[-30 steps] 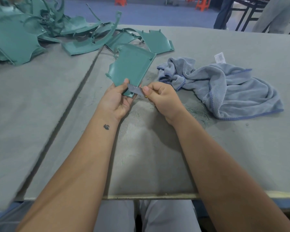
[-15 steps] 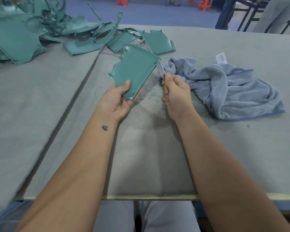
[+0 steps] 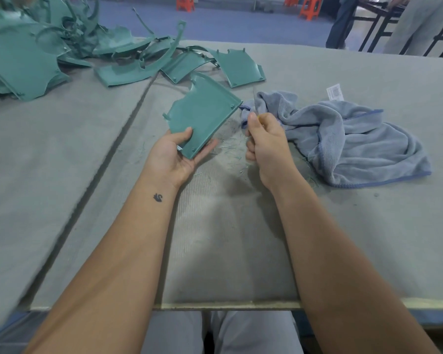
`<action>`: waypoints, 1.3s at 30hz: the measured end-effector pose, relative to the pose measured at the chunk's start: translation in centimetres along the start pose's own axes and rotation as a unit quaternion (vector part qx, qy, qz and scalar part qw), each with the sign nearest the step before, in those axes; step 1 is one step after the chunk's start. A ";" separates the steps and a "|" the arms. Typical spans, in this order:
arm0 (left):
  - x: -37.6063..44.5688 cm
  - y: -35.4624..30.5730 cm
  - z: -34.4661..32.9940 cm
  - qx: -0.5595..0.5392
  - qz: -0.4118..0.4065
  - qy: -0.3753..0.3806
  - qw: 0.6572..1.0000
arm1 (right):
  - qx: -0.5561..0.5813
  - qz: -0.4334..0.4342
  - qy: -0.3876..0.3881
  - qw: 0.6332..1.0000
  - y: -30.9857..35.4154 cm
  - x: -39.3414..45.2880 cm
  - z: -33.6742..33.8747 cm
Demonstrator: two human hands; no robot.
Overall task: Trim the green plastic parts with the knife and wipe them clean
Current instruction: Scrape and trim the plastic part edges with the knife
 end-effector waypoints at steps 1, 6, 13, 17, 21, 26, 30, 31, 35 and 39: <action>-0.1 0.0 0.0 0.002 -0.002 0.000 1.000 | -0.005 0.012 0.005 1.000 0.2 -0.1 -0.2; -0.2 0.0 0.0 0.010 -0.006 -0.011 1.000 | -0.021 0.094 0.027 0.995 1.7 -0.6 -0.5; -0.3 0.0 -0.2 0.012 -0.001 -0.003 1.000 | -0.011 0.120 -0.002 0.993 2.5 -0.6 0.2; -0.3 -0.1 -0.2 0.025 -0.006 -0.006 1.000 | -0.046 0.145 -0.029 0.988 2.8 -0.6 0.6; -0.2 0.0 0.0 0.027 -0.001 -0.005 1.000 | -0.069 0.146 -0.036 0.986 2.8 -0.6 0.7; -0.2 0.0 0.0 0.024 -0.005 -0.004 1.000 | -0.068 0.126 -0.029 0.989 2.4 -0.7 0.5; 0.0 -0.1 0.0 0.030 -0.011 -0.003 0.999 | -0.067 0.113 -0.030 0.991 2.2 -0.7 0.4; 0.1 -0.1 0.0 0.033 -0.013 -0.001 0.999 | -0.069 0.110 -0.032 0.991 2.1 -0.8 0.4; 0.2 -0.1 -0.1 0.040 -0.022 0.006 0.999 | -0.071 0.098 -0.037 0.992 2.1 -0.9 0.5; 0.2 -0.1 -0.1 0.038 -0.024 0.005 0.999 | -0.064 0.089 -0.038 0.993 1.9 -0.9 0.5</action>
Point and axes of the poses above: each hand's wrist, its own x-axis towards the middle knuckle, its own z-axis out of the back of the hand, y = z × x, the point moved 8 cm from there along x, towards the middle knuckle, and after that the axes turned 6 degrees about -y, right-handed, at the moved point
